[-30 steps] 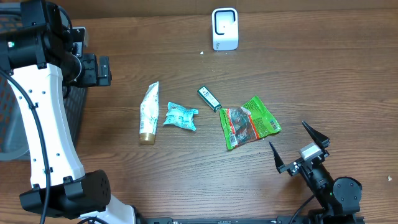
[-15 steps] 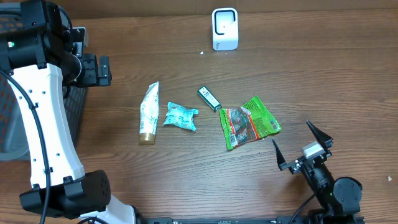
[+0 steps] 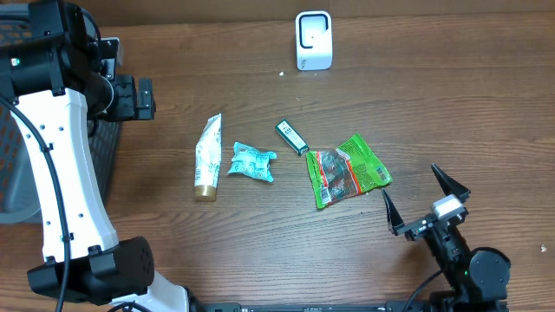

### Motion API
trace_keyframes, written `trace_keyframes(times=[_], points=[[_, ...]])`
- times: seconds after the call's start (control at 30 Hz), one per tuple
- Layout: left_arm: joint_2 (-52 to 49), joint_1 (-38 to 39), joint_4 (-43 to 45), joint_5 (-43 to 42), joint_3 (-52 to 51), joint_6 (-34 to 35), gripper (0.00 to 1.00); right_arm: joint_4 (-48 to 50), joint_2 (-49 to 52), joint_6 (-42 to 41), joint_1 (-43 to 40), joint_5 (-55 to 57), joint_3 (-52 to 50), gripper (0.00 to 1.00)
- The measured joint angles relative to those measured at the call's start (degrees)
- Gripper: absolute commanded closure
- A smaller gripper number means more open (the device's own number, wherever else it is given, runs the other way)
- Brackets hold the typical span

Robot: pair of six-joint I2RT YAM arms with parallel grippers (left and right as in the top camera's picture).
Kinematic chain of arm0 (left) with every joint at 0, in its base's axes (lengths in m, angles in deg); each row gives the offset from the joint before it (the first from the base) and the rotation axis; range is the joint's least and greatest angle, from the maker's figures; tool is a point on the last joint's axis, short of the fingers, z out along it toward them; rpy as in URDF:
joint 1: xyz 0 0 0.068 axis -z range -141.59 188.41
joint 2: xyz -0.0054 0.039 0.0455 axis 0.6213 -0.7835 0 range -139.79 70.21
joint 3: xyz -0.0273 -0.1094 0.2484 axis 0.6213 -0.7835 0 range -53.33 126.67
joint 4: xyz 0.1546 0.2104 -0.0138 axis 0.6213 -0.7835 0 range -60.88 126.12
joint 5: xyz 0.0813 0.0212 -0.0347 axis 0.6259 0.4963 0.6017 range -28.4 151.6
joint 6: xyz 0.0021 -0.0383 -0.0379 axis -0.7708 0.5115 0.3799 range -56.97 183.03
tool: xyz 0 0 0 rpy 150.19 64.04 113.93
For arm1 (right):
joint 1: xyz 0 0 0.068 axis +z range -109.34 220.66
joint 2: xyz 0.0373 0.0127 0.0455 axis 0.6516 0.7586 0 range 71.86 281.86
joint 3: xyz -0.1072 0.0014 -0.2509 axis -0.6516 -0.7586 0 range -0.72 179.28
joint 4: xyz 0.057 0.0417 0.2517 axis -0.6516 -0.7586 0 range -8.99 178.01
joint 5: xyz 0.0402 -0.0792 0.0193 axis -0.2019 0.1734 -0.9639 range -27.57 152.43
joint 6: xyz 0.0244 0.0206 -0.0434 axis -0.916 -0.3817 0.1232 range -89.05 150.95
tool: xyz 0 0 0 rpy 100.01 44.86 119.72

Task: Scan the item barcode
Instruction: 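Move the right gripper over the green snack bag and grasp it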

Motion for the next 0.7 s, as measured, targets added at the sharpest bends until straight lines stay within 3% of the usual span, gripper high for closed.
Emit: trace_keyframes(times=[0.1, 0.3, 0.53, 0.7], points=[[0.0, 0.0, 0.0, 0.0, 0.0, 0.0, 0.00, -2.3, 6.4, -1.7, 0.0, -2.5, 6.7, 0.01], [0.0, 0.0, 0.0, 0.3, 0.0, 0.0, 0.00, -14.1, 27.1, -3.2, 0.0, -8.2, 29.9, 0.00], [0.0, 0.0, 0.0, 0.4, 0.0, 0.0, 0.00, -43.5, 56.0, -3.7, 0.0, -11.5, 64.1, 0.00], [0.0, 0.0, 0.0, 0.4, 0.0, 0.0, 0.00, -52.5, 70.7, -3.9, 0.0, -11.6, 80.0, 0.00]])
